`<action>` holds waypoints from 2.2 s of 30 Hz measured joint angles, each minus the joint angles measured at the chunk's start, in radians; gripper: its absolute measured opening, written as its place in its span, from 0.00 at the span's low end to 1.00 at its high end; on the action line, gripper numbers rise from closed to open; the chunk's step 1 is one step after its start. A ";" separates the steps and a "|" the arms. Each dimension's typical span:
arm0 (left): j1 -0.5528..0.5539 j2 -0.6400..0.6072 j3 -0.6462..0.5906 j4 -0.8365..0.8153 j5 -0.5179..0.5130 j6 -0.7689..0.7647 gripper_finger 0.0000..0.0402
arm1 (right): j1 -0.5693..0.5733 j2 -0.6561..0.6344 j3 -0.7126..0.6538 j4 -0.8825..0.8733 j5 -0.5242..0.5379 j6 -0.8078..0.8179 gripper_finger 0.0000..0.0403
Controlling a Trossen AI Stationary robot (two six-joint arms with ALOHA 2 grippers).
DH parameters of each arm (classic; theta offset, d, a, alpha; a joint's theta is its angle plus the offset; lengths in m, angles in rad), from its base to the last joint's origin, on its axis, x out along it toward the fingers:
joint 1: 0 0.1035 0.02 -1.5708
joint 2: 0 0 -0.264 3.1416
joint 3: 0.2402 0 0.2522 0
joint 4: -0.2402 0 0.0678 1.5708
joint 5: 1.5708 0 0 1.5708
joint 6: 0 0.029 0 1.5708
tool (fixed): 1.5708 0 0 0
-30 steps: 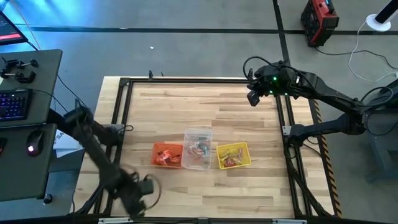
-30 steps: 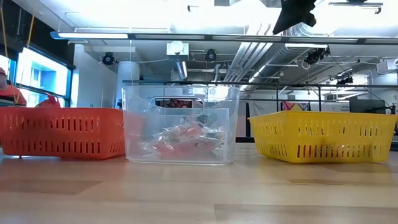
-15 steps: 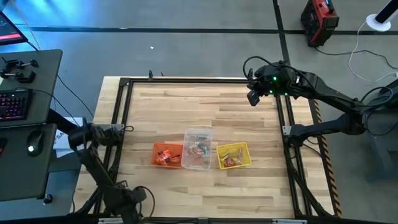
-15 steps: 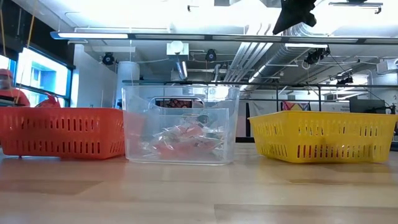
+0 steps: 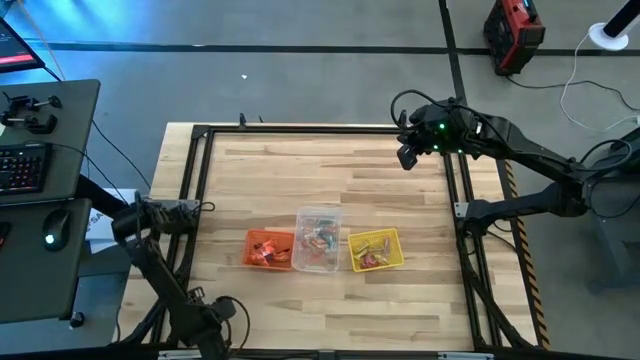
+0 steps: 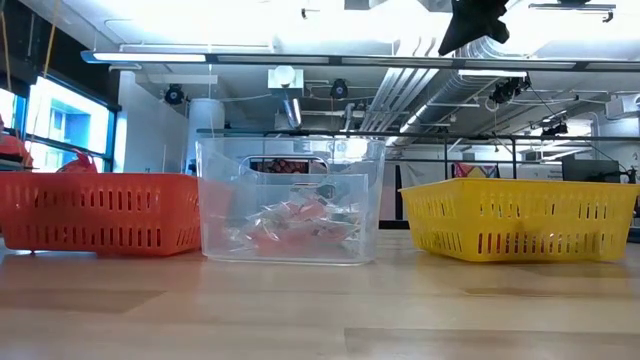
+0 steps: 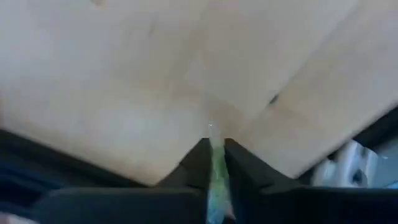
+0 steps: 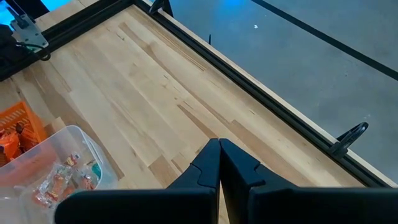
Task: Sort candy by brand, put in halloween buckets
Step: Put the green gummy into the transparent bin, then return to Home Position
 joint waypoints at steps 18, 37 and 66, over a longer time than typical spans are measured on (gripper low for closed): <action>0.622 -0.494 0.001 0.174 -0.630 0.618 0.00 | 0.000 0.000 0.000 0.000 0.005 0.027 0.00; 0.880 -0.123 0.000 0.720 -0.508 0.819 0.10 | 0.001 0.000 0.000 -0.086 0.007 0.132 0.00; 0.964 -1.233 -0.753 1.002 -0.760 1.018 0.15 | 0.091 0.000 0.000 -0.177 -0.242 0.123 0.00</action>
